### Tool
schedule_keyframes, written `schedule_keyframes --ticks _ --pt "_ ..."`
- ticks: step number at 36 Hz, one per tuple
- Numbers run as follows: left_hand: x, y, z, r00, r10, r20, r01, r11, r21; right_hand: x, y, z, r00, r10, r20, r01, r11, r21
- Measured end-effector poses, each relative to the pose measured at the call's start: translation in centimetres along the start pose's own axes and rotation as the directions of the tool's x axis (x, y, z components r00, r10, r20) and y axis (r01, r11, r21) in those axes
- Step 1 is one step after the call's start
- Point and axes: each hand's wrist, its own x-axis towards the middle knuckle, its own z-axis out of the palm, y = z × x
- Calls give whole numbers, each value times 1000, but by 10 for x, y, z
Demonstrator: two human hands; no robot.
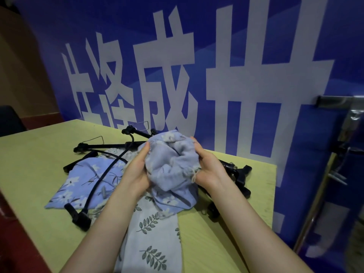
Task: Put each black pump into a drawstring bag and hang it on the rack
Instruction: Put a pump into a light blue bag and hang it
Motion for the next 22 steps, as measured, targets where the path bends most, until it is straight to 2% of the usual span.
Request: schedule_keyframes --ticks 2,3,6,8,9,11,12,14,16,18,20,22 --pt "-1 2 -2 999 -5 51 12 989 -144 -3 -3 0 1000 10 24 -12 999 52" --pt "0 2 -7 998 -2 59 13 982 -189 1 -5 -3 1000 -14 4 14 1000 3" --pt "2 2 -11 996 -18 82 33 982 -185 -2 -7 -3 995 -80 -54 76 994 -83" --pt "2 -2 -9 998 -7 66 15 994 -111 -4 -5 -2 961 -244 -131 204 944 -258" --pt "-1 -5 -5 998 23 52 -21 999 -41 -4 -5 -3 910 -385 -153 292 858 -422" --pt "-4 -11 1 997 76 5 -77 991 112 -9 -8 -4 777 -624 -81 418 608 -675" --pt "-3 -15 0 996 82 -23 -76 979 190 -11 -12 -4 734 -679 -25 448 512 -733" --pt "0 -20 -4 996 66 -53 -43 933 358 -13 -28 -7 695 -716 61 465 384 -797" --pt "14 -27 -17 996 45 -78 -4 891 453 -12 -51 -13 697 -709 107 417 281 -864" --pt "26 -34 -29 998 38 -54 -5 857 515 -7 -76 -23 734 -677 51 306 262 -915" --pt "19 -36 -19 999 42 -12 -29 838 545 2 -97 -43 757 -652 -40 139 221 -965" --pt "10 -36 -7 1000 24 7 -24 820 571 10 -112 -68 764 -637 -104 -85 60 -995"
